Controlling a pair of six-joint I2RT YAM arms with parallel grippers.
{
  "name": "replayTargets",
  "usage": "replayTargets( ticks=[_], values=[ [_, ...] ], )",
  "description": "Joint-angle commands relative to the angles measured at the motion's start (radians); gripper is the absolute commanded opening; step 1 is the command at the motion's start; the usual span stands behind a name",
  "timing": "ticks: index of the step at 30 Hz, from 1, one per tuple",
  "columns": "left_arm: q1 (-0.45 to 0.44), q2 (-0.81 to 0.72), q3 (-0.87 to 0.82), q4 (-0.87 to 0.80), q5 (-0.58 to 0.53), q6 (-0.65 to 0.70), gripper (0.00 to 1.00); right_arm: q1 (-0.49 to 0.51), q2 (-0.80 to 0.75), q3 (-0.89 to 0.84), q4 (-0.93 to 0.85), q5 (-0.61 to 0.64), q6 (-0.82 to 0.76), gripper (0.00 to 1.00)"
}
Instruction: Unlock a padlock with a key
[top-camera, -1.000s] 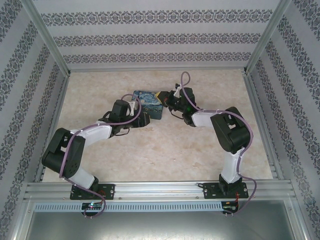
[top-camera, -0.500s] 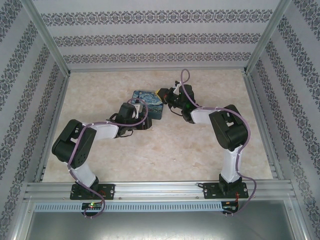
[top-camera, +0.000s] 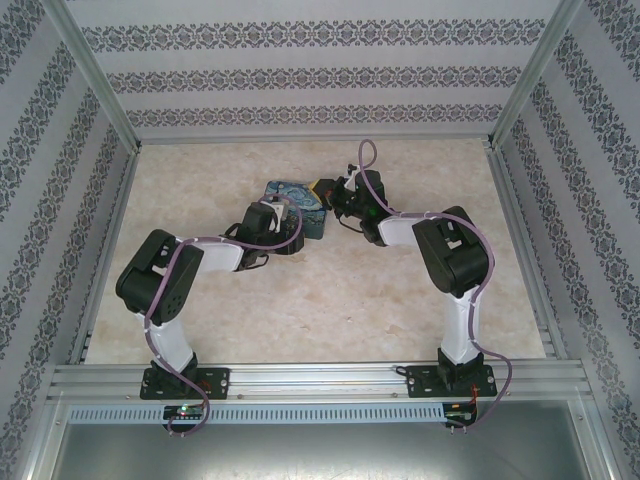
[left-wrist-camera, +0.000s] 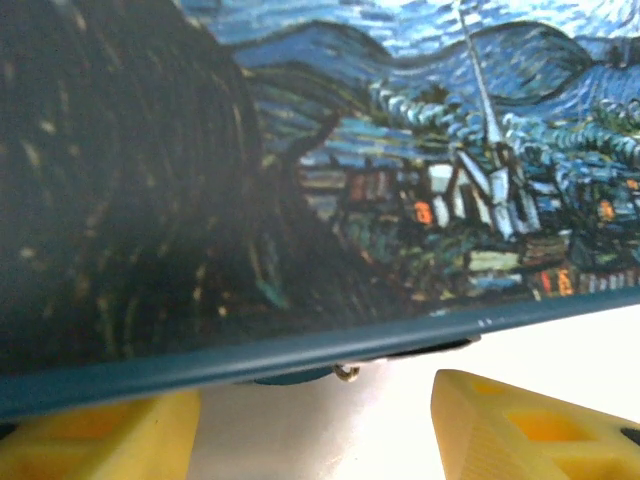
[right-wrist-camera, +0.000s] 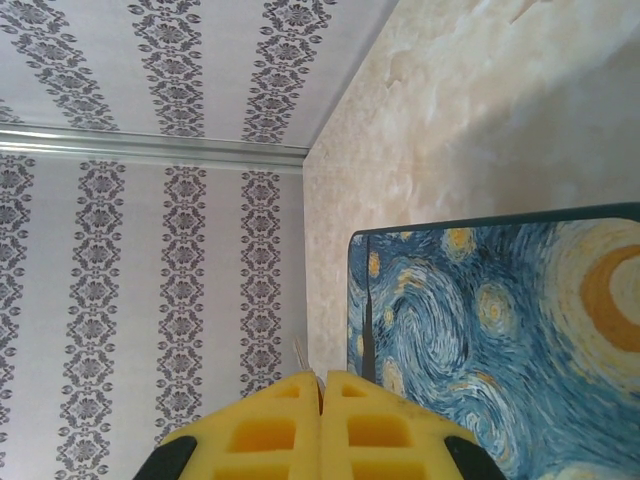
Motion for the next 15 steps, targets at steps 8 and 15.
replayTargets(
  ticks=[8,15],
  values=[
    [-0.033,0.054,0.065,0.044,0.015,0.043,0.62,-0.003,0.009,0.023,0.019,-0.012,0.002,0.00],
    [-0.052,0.080,0.079,0.056,0.017,0.026,0.62,-0.002,0.003,0.000,0.020,-0.008,-0.003,0.00]
  ],
)
